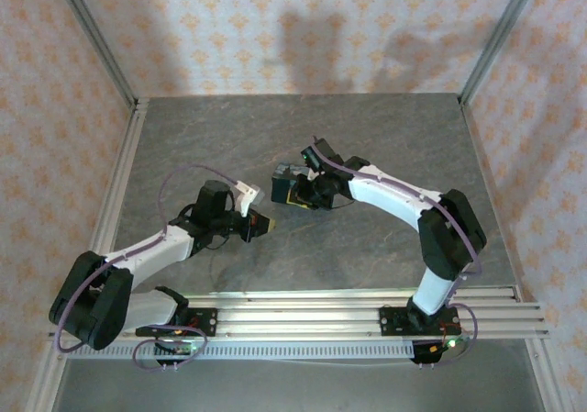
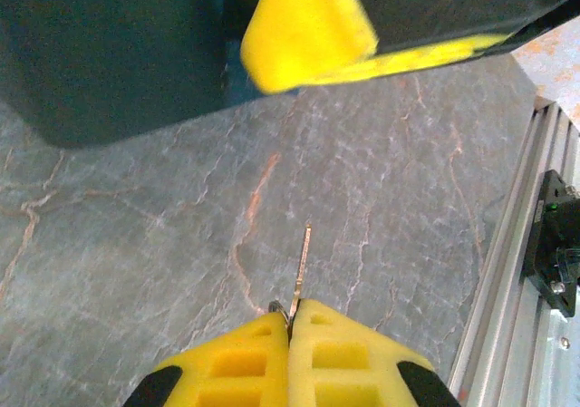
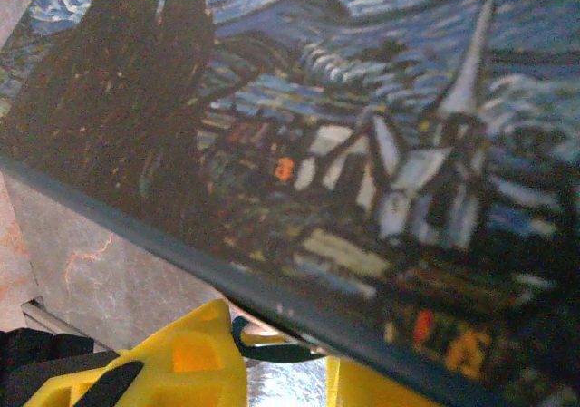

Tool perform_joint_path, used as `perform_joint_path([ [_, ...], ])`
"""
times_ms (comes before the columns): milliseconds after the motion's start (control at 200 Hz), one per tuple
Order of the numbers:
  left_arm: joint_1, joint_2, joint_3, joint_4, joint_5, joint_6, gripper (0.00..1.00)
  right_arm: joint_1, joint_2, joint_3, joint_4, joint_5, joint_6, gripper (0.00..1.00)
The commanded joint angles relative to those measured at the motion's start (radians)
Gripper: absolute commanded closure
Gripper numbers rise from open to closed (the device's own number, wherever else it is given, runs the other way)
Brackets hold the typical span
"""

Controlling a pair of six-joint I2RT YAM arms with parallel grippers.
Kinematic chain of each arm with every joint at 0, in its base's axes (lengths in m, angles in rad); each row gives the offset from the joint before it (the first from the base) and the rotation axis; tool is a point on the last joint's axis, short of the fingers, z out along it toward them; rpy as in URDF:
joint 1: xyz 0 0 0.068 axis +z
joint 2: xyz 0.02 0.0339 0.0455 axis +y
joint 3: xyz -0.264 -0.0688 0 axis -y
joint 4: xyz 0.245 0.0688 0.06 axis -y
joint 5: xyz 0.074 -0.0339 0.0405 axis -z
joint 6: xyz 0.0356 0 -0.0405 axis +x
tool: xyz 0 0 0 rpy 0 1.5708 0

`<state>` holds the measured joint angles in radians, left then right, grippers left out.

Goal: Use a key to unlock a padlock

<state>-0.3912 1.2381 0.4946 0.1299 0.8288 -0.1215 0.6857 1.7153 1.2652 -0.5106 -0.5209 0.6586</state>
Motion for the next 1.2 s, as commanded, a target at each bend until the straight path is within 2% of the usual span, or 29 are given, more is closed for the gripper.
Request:
perform_joint_path([
  [0, 0.0, 0.046, 0.024, 0.094, 0.07, 0.007, 1.0, -0.011, -0.05, 0.021, -0.001, -0.047, 0.02, 1.0],
  [125, 0.0, 0.079, 0.02, 0.205, 0.09, -0.042, 1.0, -0.02, -0.062, 0.005, 0.023, -0.07, 0.035, 1.0],
  [285, 0.001, 0.106, 0.036, 0.231, 0.104, -0.051, 1.0, -0.025, -0.065, -0.007, 0.045, -0.089, 0.052, 1.0],
  [711, 0.042, 0.264, 0.073, 0.399, 0.208, -0.197, 1.0, -0.025, -0.09, -0.039, 0.064, -0.073, 0.051, 1.0],
  [856, 0.064, 0.277, 0.08, 0.402, 0.242, -0.202, 1.0, -0.025, -0.1, -0.056, 0.076, -0.07, 0.056, 1.0],
  [1196, 0.063, 0.267, 0.07, 0.363, 0.245, -0.162, 1.0, -0.026, -0.105, -0.064, 0.101, -0.064, 0.08, 1.0],
])
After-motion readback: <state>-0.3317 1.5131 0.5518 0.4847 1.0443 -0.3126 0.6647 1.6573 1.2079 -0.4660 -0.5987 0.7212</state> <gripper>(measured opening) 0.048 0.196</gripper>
